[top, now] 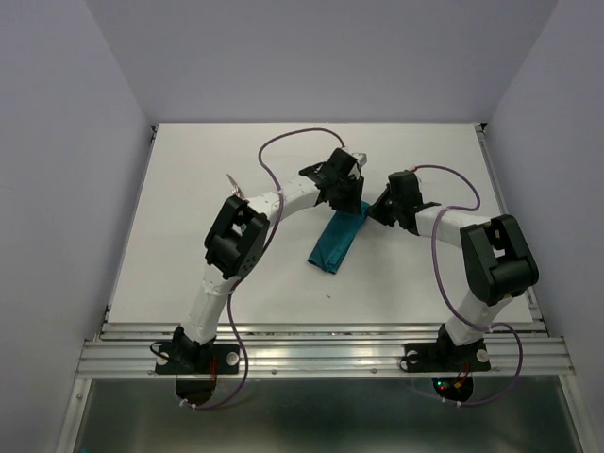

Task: Fold the napkin into a case and place the utensils inside
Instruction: Smooth out the smaller rectangle-folded napkin at the center of the board.

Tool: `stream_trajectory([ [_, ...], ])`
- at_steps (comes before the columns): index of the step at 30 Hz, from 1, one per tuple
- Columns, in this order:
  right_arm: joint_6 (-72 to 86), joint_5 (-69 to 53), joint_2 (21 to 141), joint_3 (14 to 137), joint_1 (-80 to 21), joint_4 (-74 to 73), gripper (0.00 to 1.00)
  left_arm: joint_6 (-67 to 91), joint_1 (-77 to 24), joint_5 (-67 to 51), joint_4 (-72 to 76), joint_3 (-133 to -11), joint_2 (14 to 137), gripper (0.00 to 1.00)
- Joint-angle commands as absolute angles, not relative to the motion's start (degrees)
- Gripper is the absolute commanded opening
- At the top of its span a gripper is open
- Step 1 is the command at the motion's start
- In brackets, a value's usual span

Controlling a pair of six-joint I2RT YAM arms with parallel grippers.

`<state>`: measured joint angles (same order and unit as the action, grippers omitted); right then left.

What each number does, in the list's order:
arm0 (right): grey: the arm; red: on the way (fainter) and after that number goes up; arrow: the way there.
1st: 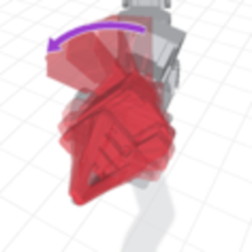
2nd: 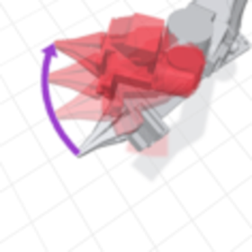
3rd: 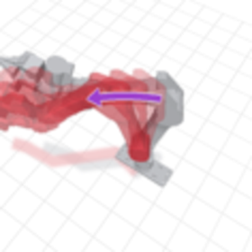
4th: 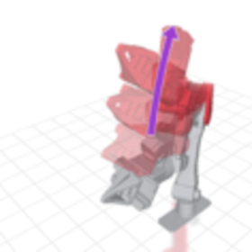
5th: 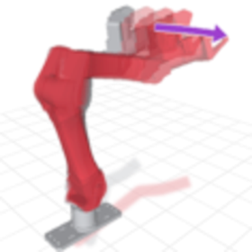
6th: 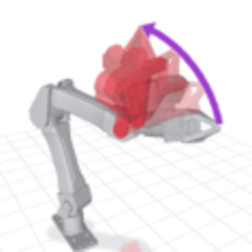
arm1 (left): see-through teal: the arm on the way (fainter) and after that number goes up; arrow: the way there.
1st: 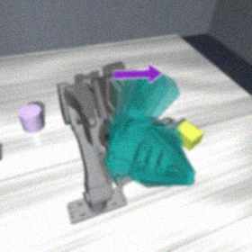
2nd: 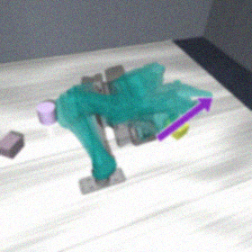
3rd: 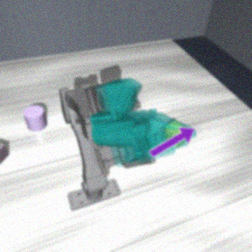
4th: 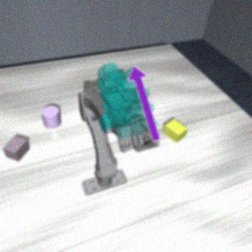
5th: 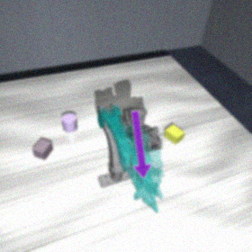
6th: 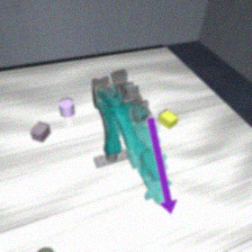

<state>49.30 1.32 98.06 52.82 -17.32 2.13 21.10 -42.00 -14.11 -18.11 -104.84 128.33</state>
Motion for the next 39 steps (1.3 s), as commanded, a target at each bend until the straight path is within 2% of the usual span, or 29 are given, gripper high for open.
stream_trajectory([
  [1,49.4,1.3,97.6,52.9,-17.2,3.2,0.16,19.8,-43.7,-9.8,-20.4,-109.6,129.0,0.43],
  [4,49.7,1.1,97.5,52.9,-17.2,3.4,0.15,18.3,-44.7,-7.4,-21.4,-111.3,130.4,0.50],
  [10,49.9,0.7,97.4,52.8,-17.2,3.8,0.15,17.1,-45.7,-3.7,-21.7,-111.2,131.4,0.50],
  [19,50.3,0.5,97.3,52.8,-17.2,4.0,0.15,16.8,-46.2,-2.6,-21.5,-111.7,133.2,0.38],
  [26,50.4,0.5,97.5,52.6,-17.2,4.1,0.15,16.9,-46.4,1.6,-22.3,-111.8,133.9,0.18],
  [29,50.4,0.5,97.7,52.5,-17.2,4.2,0.15,17.0,-46.4,1.8,-22.2,-111.5,133.2,0.15],
  [33,50.2,-1.3,98.0,52.6,-17.2,4.2,0.15,16.8,-46.4,0.3,-21.3,-110.0,131.5,0.12],
  [35,49.7,-1.6,98.2,52.7,-16.7,4.2,0.19,16.4,-46.5,-1.7,-21.2,-109.8,130.6,0.12],
  [36,49.4,-2.0,98.0,52.8,-16.7,4.2,0.25,16.3,-46.4,-2.3,-21.3,-109.5,130.3,0.13],
  [39,48.9,-2.5,97.6,52.7,-15.5,4.2,0.31,16.4,-46.4,-3.1,-21.3,-109.0,128.8,0.16],
])
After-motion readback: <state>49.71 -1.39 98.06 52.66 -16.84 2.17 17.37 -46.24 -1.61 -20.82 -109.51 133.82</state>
